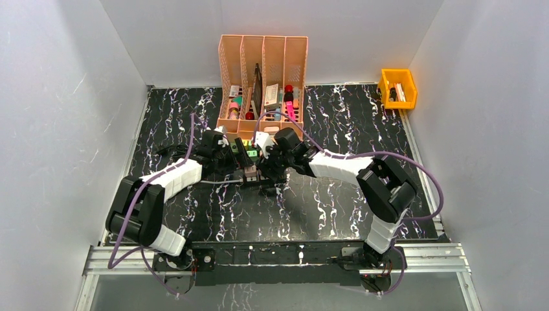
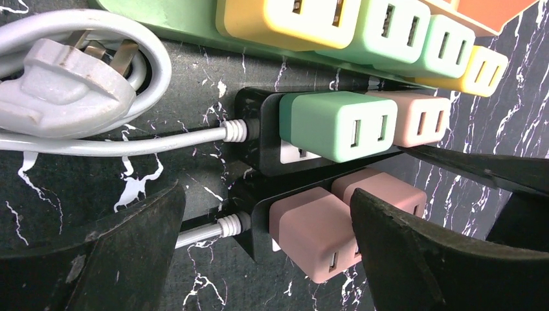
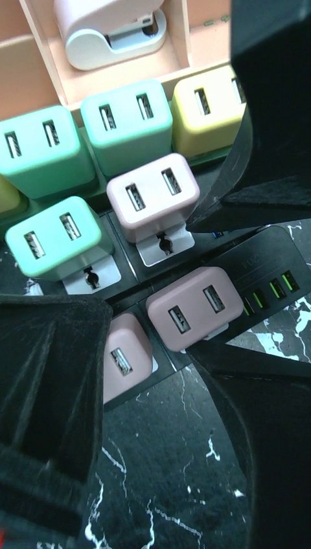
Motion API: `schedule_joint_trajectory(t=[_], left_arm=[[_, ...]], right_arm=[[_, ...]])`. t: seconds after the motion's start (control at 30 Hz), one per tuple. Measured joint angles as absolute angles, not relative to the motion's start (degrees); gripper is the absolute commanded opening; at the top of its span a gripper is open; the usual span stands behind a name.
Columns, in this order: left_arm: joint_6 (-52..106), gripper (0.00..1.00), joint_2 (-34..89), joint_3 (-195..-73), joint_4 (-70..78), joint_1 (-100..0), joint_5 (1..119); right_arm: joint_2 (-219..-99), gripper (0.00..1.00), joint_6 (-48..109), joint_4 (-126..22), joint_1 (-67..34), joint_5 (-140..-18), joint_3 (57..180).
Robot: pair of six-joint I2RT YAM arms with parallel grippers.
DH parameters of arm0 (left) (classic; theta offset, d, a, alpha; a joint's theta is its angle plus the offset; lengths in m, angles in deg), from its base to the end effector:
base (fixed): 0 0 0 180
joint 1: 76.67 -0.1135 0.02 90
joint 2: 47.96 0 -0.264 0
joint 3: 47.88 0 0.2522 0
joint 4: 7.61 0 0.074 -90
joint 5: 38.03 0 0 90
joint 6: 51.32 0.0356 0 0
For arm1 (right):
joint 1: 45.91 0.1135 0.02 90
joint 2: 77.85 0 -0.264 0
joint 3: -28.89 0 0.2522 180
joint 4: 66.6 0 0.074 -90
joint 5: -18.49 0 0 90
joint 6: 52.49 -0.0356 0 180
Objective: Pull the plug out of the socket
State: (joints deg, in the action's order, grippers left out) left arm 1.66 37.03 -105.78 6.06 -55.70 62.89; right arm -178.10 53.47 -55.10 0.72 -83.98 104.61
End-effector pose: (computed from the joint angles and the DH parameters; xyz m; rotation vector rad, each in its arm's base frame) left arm 0.2815 -0.1151 0.1905 -0.2288 2.3689 -0.7269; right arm 0.2584 0.2847 0.2046 -1.2651 1.8421 0.5356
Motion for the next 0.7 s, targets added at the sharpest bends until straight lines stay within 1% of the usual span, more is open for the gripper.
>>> schedule_joint_trajectory(t=[0.1,0.17,0.23,0.3,0.43,0.47,0.6,0.7], left_arm=[[1.42,0.98,37.03,-105.76,5.97,-55.57,62.91],[1.49,0.98,36.74,-105.45,5.73,-55.54,62.89],[1.99,0.98,35.72,-104.86,5.79,-55.54,62.71],[3.54,0.98,32.77,-103.55,5.95,-55.54,62.32],[9.62,0.98,22.82,-100.93,6.45,-55.54,63.41],[11.78,0.98,20.20,-100.51,6.06,-55.54,64.37],[20.24,0.98,13.36,-97.23,2.95,-55.54,68.22],[26.56,0.98,11.61,-94.43,2.73,-55.54,71.52]], right_arm=[[-179.73,0.68,54.22,-55.36,0.79,-83.65,104.61],[-180.65,0.64,54.33,-55.34,0.89,-83.67,104.61],[-180.98,0.58,54.43,-55.49,1.00,-83.72,104.61],[-180.98,0.45,54.39,-55.62,1.05,-83.72,104.61],[-180.96,0.04,54.50,-55.91,1.09,-83.91,104.61],[-180.96,0.00,54.26,-56.00,1.07,-84.17,104.61],[-180.96,0.00,53.67,-55.93,0.94,-85.40,104.61],[-180.85,0.00,53.12,-55.80,0.44,-86.93,104.54]])
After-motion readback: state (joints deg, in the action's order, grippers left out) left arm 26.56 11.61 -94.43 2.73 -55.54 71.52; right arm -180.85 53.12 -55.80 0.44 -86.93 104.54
